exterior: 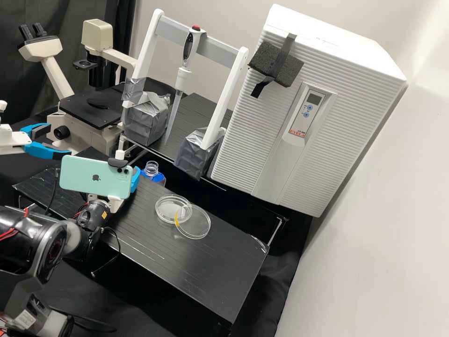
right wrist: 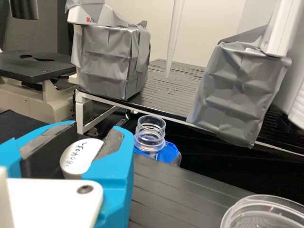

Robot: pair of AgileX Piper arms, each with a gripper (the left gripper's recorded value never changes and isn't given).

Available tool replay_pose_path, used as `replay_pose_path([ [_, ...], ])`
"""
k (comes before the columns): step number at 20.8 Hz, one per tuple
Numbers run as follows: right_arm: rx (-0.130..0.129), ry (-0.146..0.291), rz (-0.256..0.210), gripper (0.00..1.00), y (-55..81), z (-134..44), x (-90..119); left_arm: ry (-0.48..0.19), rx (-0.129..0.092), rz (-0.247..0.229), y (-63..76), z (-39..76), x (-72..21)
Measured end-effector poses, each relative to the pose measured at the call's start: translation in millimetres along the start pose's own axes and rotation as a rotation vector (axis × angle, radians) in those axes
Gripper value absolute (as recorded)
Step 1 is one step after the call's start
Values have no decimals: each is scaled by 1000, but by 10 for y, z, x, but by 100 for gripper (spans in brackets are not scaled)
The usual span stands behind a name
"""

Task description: Open the bottle

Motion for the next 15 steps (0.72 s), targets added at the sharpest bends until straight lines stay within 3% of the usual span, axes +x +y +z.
replay_pose_path([
  [9, 2, -34, 27, 0, 58, 72, -4, 0, 0, 0, 0, 0, 0],
  [10, 2, -35, 28, 100, 60, 75, -4, 0, 0, 0, 0, 0, 0],
  [15, -10, -34, 27, 100, 59, 74, -4, 0, 0, 0, 0, 0, 0],
])
